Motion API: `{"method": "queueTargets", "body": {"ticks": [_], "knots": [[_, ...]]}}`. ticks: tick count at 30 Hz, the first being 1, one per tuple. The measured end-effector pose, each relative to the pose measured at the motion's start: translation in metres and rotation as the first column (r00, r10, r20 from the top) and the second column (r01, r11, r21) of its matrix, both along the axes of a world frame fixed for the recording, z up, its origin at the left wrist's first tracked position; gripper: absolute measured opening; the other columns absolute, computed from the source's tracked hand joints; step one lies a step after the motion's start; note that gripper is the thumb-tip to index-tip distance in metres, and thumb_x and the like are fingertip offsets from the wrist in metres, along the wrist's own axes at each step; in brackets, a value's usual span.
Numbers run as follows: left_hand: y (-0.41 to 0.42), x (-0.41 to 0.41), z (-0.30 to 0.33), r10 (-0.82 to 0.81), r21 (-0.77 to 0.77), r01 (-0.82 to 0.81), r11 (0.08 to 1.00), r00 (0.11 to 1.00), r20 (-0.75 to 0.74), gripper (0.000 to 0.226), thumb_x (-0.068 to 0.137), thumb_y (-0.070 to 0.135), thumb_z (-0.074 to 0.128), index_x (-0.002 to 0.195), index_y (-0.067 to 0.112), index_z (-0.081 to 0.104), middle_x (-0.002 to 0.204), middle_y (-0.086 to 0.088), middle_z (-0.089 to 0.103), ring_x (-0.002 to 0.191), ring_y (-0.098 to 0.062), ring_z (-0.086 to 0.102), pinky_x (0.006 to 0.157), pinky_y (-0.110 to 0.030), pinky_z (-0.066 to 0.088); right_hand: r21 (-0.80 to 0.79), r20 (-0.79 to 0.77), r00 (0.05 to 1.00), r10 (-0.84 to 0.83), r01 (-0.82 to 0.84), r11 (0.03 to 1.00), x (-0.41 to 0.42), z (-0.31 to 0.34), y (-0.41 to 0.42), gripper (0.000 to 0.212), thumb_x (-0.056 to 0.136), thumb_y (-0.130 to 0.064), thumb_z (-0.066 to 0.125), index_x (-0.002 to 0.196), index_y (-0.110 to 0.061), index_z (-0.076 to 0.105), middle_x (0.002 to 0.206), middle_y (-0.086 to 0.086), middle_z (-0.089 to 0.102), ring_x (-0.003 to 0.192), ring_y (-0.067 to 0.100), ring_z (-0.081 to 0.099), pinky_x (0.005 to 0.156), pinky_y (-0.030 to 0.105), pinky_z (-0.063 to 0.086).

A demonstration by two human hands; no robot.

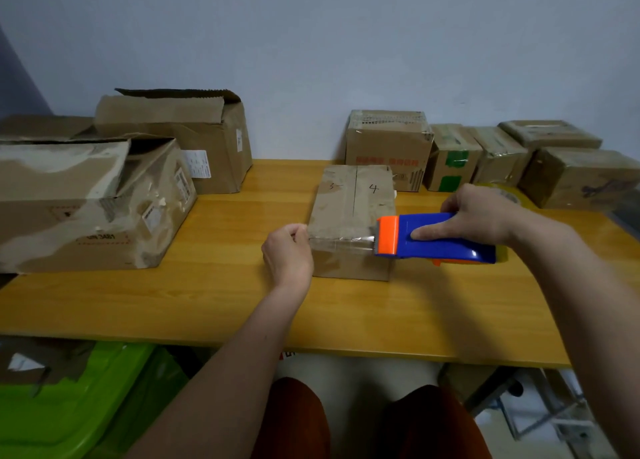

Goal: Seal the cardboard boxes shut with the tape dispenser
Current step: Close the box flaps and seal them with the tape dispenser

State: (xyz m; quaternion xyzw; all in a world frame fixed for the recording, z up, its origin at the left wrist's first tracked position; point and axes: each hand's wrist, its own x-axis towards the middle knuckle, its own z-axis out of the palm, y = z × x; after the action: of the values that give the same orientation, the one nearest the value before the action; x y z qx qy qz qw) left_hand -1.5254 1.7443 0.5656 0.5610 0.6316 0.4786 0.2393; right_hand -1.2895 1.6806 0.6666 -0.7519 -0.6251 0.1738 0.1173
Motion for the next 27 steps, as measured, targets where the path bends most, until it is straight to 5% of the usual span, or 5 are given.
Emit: {"method": "queueTargets", "body": {"ticks": [11, 15, 19, 22, 27], "knots": [[0.024, -0.009, -0.012, -0.018, -0.240, -0.042, 0.970, 0.970, -0.242, 0.052, 0.098, 0.033, 0.050, 0.049, 0.017, 0.044, 0.050, 0.003, 0.043, 0.047, -0.017, 0.038, 0.045, -0.028, 0.022, -0.036, -0.082, 0.997, 0.011, -0.014, 0.999, 0.005, -0.011, 0.010, 0.071, 0.035, -0.079, 0.061, 0.075, -0.020, 0.066, 0.070, -0.002, 0.068, 0.070, 0.013, 0.064, 0.054, 0.025, 0.044], [0.028, -0.025, -0.008, -0.205, -0.451, -0.085, 0.888, 0.806, -0.555, 0.029, 0.091, 0.043, 0.058, 0.091, 0.015, 0.067, 0.097, -0.007, 0.066, 0.090, -0.027, 0.063, 0.060, -0.031, 0.042, -0.032, -0.071, 0.997, 0.003, -0.006, 0.999, 0.005, -0.012, 0.008, 0.070, 0.037, -0.079, 0.060, 0.075, -0.020, 0.065, 0.070, -0.002, 0.067, 0.069, 0.013, 0.063, 0.054, 0.025, 0.045], [0.006, -0.010, -0.019, -0.050, 0.154, 0.160, 0.975, 0.833, -0.551, 0.058, 0.091, 0.001, 0.049, 0.145, 0.014, 0.035, 0.151, -0.004, 0.035, 0.138, -0.019, 0.031, 0.111, -0.031, 0.026, -0.027, -0.072, 0.997, -0.001, -0.001, 1.000, 0.005, -0.013, 0.009, 0.069, 0.038, -0.079, 0.060, 0.073, -0.020, 0.065, 0.067, -0.003, 0.067, 0.067, 0.012, 0.063, 0.052, 0.024, 0.043], [-0.009, 0.011, -0.023, -0.281, 0.081, 0.508, 0.858, 0.593, -0.754, 0.077, 0.087, 0.004, 0.049, 0.153, 0.017, 0.012, 0.160, -0.004, 0.016, 0.146, -0.015, 0.009, 0.113, -0.028, -0.007, -0.041, -0.099, 0.995, -0.001, -0.003, 0.999, 0.005, -0.013, 0.011, 0.071, 0.036, -0.078, 0.061, 0.075, -0.019, 0.066, 0.068, -0.003, 0.068, 0.068, 0.012, 0.063, 0.052, 0.024, 0.043], [-0.008, 0.016, -0.030, -0.295, -0.086, 0.468, 0.879, 0.392, -0.871, 0.091, 0.085, 0.020, 0.052, 0.152, 0.016, -0.009, 0.162, -0.009, -0.007, 0.148, -0.023, -0.009, 0.120, -0.037, -0.006, -0.034, -0.151, 0.988, -0.020, 0.015, 0.999, 0.021, -0.016, 0.005, 0.068, 0.033, -0.072, 0.070, 0.075, -0.018, 0.070, 0.068, -0.004, 0.069, 0.069, 0.010, 0.064, 0.053, 0.025, 0.046]]}}
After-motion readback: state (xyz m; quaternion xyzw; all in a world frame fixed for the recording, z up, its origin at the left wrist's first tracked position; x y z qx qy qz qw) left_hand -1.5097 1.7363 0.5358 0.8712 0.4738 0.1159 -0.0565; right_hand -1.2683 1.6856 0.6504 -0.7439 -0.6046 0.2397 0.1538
